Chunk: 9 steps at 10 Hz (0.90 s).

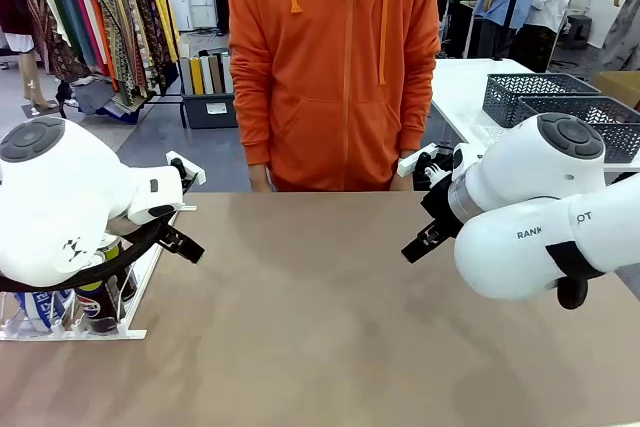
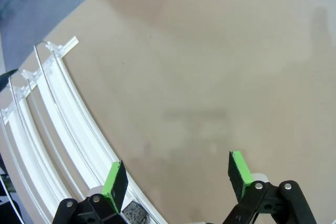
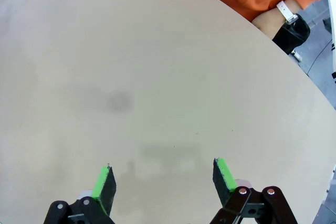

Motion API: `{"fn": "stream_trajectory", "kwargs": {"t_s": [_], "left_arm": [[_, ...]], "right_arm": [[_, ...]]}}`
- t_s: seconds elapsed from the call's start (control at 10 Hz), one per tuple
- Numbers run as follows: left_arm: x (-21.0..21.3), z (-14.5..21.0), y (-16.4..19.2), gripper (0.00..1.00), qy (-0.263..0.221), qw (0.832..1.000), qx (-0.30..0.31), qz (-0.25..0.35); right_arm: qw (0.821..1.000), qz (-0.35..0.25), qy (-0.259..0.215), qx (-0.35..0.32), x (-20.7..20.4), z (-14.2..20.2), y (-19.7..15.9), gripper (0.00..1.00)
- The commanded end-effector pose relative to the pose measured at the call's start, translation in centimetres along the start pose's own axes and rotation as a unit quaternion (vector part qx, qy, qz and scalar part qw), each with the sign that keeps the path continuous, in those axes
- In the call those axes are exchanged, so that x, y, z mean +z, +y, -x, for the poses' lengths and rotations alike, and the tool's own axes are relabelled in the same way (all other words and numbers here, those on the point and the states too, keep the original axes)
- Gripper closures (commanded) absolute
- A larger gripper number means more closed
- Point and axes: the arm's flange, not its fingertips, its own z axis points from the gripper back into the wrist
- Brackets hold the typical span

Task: Retrieve and store the cans from the dispenser.
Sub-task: Pick up one can from the Automatic Can Dispenser and place it in the middle of the table.

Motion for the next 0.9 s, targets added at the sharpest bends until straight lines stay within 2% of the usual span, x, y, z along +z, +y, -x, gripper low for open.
{"fn": "stream_trajectory", "kwargs": {"t_s": [0.0,0.1,0.2,0.3,0.4,0.5,0.6,0.7,0.8], "left_arm": [[0.0,0.0,0.0,0.00,0.000,1.000,0.000,0.000],[0.0,0.0,0.0,0.00,0.000,1.000,0.000,0.000],[1.1,-0.1,-0.1,0.00,0.023,0.997,0.015,0.075],[2.4,-0.4,-0.3,0.00,0.023,0.991,0.016,0.132],[4.1,-0.7,-0.3,0.00,0.022,0.986,0.047,0.161],[6.4,-1.2,-0.3,0.00,0.053,0.965,0.156,0.204],[9.7,-0.5,-0.3,0.00,0.040,0.946,0.207,0.246],[12.7,0.4,1.0,0.00,0.028,0.929,0.237,0.283],[16.1,2.2,3.6,0.00,0.004,0.911,0.261,0.320]], "right_arm": [[1.000,0.000,0.000,0.000,0.0,0.0,0.0,0.00],[1.000,0.000,0.000,0.000,0.0,0.0,0.0,0.00],[0.997,-0.048,0.050,-0.025,0.3,-0.1,0.1,0.00],[0.992,-0.083,0.059,-0.070,1.4,-0.2,0.0,0.00],[0.977,-0.105,0.062,-0.172,3.2,-0.6,-0.5,0.00],[0.949,-0.133,0.055,-0.280,5.1,-1.0,-1.0,0.00],[0.919,-0.211,0.053,-0.328,7.9,-0.4,-1.4,0.00],[0.891,-0.290,0.068,-0.342,10.7,0.6,-2.4,0.00],[0.861,-0.364,0.053,-0.352,13.7,2.2,-4.3,0.00]]}}
